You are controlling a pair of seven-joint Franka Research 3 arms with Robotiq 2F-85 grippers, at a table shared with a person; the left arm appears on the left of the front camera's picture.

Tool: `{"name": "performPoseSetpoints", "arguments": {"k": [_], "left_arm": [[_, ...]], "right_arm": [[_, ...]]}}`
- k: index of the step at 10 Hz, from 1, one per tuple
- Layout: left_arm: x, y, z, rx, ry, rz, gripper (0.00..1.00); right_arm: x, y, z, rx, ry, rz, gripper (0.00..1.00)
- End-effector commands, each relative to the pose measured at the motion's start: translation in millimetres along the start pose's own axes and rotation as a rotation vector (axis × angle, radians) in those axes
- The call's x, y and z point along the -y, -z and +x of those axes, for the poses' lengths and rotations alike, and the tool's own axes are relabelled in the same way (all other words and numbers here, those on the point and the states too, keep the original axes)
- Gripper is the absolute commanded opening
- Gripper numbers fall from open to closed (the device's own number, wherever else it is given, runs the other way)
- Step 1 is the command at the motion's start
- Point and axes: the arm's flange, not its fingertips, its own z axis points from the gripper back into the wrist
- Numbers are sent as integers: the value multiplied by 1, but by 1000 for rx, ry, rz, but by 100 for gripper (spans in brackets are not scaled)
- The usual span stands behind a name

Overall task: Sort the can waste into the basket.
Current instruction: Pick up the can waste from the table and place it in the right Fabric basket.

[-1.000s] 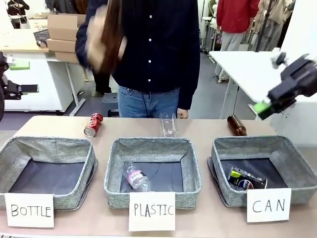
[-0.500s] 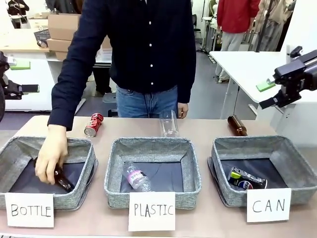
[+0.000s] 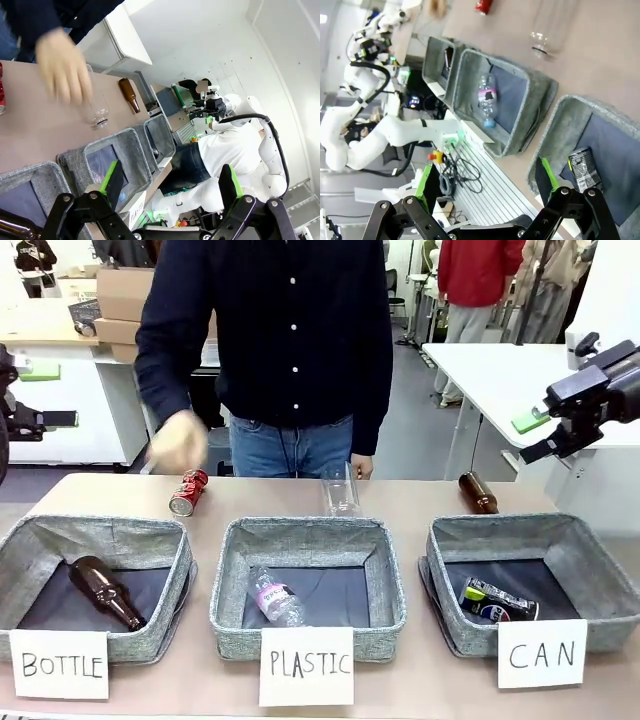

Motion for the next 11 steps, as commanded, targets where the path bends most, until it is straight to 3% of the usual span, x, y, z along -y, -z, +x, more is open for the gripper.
{"name": "performPoseSetpoints", "arguments": {"k": [1, 5, 6, 7, 8, 9, 10, 11], "left_arm": [[1, 2, 1, 15, 23, -23, 100], [0, 0, 0, 0, 0, 0, 100], [-6, 15, 25, -143, -5, 279, 100], [-27, 38, 57, -286, -34, 386, 100], [-59, 63, 92, -333, -84, 652, 100], [-95, 93, 121, -489, -116, 789, 100], [-120, 117, 131, -646, -110, 849, 100], [-139, 137, 135, -689, -73, 987, 100]], "right_arm": [[1, -5, -2, -5, -21, 1, 100], [1, -5, -2, -5, -21, 1, 100], [1, -5, -2, -5, -21, 1, 100], [1, -5, -2, -5, -21, 1, 100], [1, -5, -2, -5, -21, 1, 100], [1, -5, -2, -5, -21, 1, 100], [1, -5, -2, -5, -21, 1, 100], [1, -5, -2, -5, -21, 1, 100]]}}
